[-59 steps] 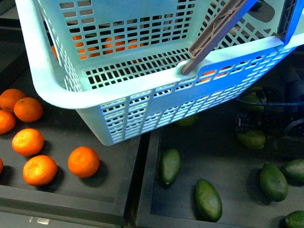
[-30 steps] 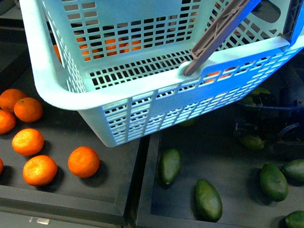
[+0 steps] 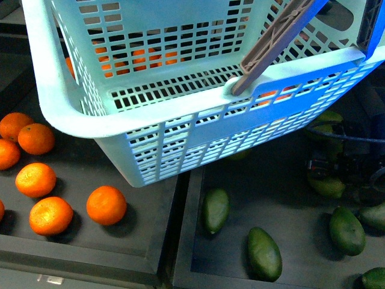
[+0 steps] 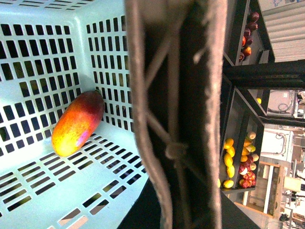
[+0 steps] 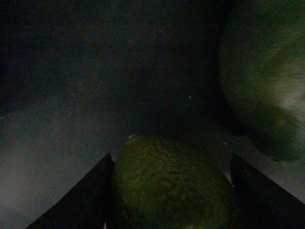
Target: Pick mango and avocado into basket
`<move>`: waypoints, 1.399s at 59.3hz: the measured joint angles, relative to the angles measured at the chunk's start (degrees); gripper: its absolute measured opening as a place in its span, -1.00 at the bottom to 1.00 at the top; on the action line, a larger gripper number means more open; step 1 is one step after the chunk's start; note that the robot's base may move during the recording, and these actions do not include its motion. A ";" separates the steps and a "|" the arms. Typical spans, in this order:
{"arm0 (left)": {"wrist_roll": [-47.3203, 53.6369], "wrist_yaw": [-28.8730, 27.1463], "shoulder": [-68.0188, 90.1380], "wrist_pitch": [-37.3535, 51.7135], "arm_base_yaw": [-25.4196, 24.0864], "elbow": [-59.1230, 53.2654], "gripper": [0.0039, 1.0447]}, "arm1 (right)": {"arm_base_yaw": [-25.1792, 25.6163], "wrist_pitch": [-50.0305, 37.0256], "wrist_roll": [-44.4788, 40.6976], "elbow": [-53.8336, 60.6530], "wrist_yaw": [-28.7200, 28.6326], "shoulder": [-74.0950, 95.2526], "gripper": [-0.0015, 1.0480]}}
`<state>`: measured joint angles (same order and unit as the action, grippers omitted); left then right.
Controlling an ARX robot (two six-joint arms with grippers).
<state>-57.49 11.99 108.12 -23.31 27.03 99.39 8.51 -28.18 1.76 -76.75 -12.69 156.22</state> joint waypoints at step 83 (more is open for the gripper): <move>-0.04 0.09 0.02 0.00 0.04 0.00 -0.89 | -13.35 -4.35 17.97 28.04 -2.75 -66.93 0.25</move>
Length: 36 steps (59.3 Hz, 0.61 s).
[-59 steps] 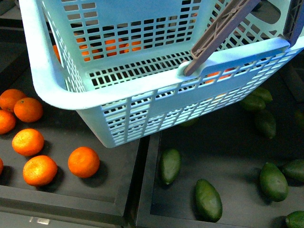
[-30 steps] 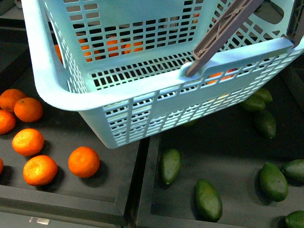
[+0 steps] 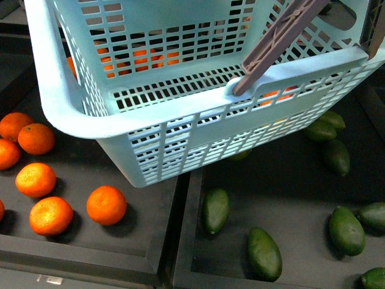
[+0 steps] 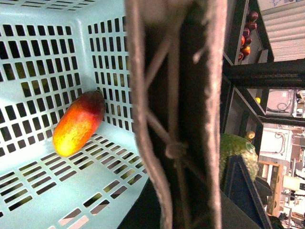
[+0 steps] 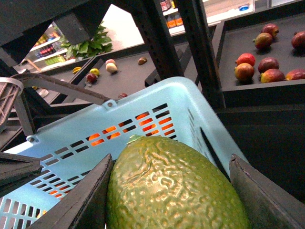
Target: Pick mango and avocado into basket
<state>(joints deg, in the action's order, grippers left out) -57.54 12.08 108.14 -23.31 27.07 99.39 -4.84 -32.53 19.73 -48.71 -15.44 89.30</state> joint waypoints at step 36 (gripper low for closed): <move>-0.07 -0.02 0.00 0.00 0.00 0.00 -0.89 | -5.27 -0.33 -0.33 -4.85 6.62 8.85 0.82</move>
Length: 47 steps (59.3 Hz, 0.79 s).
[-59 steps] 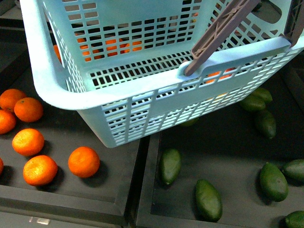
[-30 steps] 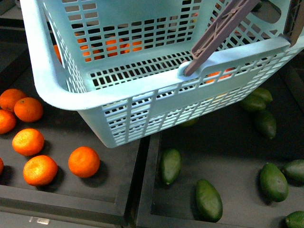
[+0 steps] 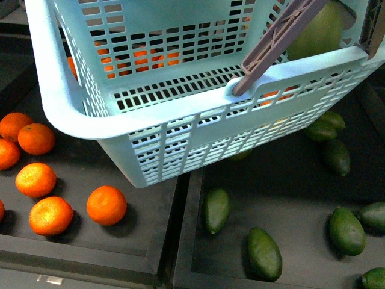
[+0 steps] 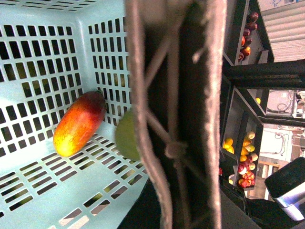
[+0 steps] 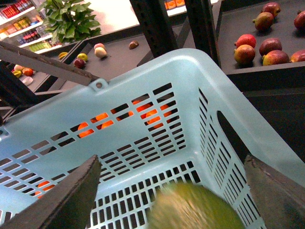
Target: Pick mango and avocado into basket
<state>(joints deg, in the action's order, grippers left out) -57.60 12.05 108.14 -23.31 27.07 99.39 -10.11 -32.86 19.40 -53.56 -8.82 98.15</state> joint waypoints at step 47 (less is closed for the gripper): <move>-0.02 -0.07 0.02 -0.02 0.13 -0.09 -0.89 | 9.86 -18.43 -18.64 33.99 9.20 -26.67 -0.54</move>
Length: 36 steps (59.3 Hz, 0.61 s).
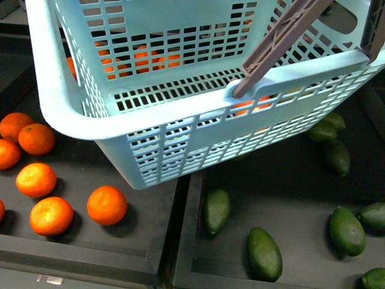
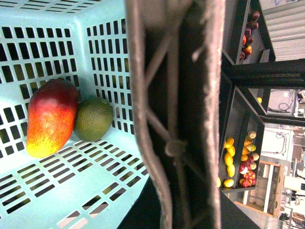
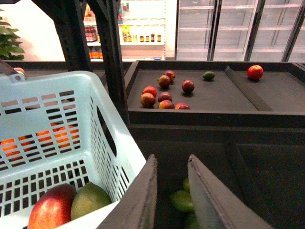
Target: Pick mango and avocado into basket
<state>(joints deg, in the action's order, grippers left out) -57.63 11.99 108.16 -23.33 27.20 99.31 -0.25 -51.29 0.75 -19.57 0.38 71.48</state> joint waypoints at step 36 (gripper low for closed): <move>-0.02 0.09 0.00 0.00 -0.09 0.00 -0.89 | 0.22 7.93 -0.52 15.52 -0.22 -23.32 -0.96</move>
<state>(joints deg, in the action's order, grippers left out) -57.65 12.08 108.16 -23.33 27.11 99.31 -0.03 -43.35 0.23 -4.05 0.16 48.16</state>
